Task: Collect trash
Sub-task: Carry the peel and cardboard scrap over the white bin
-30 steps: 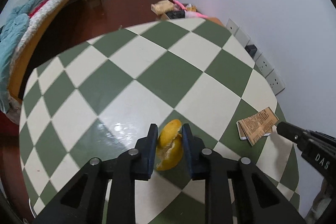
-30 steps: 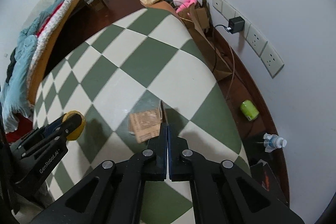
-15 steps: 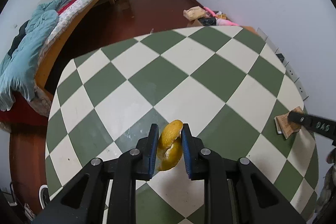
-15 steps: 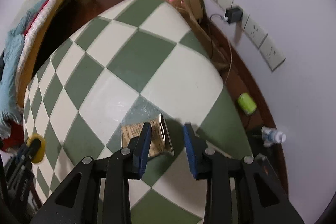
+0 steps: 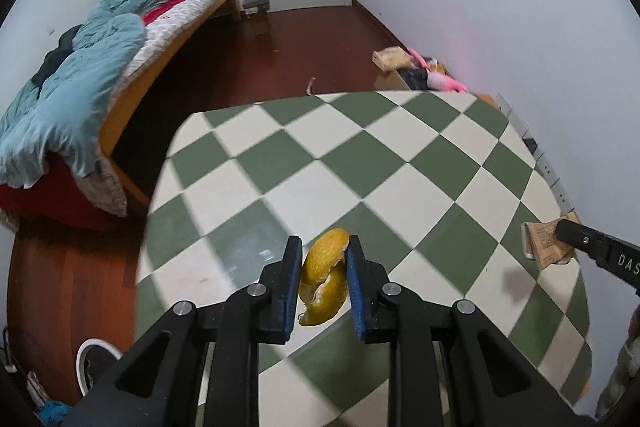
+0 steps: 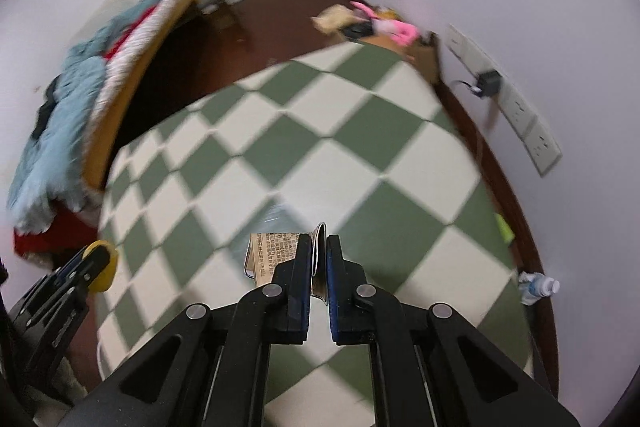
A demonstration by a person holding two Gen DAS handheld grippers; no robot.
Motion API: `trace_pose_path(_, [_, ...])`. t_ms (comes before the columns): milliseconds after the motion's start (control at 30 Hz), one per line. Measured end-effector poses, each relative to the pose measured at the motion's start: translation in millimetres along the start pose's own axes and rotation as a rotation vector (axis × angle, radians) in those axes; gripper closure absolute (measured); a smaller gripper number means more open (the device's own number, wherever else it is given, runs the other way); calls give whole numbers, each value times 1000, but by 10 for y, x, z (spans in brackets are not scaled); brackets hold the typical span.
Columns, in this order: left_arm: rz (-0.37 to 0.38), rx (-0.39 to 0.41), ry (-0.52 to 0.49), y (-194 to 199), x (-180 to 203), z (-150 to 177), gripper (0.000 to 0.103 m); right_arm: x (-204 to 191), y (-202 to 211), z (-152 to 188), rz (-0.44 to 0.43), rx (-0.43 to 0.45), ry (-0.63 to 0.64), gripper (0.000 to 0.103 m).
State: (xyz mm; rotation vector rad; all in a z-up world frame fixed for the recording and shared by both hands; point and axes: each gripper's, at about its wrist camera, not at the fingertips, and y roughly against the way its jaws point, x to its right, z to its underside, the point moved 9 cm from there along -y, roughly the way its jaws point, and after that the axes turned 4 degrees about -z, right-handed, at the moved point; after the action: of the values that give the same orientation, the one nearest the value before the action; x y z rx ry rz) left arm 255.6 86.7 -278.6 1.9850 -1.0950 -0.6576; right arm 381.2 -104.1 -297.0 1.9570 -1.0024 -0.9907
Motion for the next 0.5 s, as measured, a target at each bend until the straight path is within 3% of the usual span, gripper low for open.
trace_pose_path(267, [-38,51,89,727,-1013,195,84,-1421,362,417,-171,8,121,96])
trace_pose_path(367, [-82,64,142,969,-1564,363,84,-2032,433,659,-239,-9,186,96])
trace_pose_path(500, [-138,24,250,1069,-2433,783,84,-2957,310,1149,-327,-77,297,96])
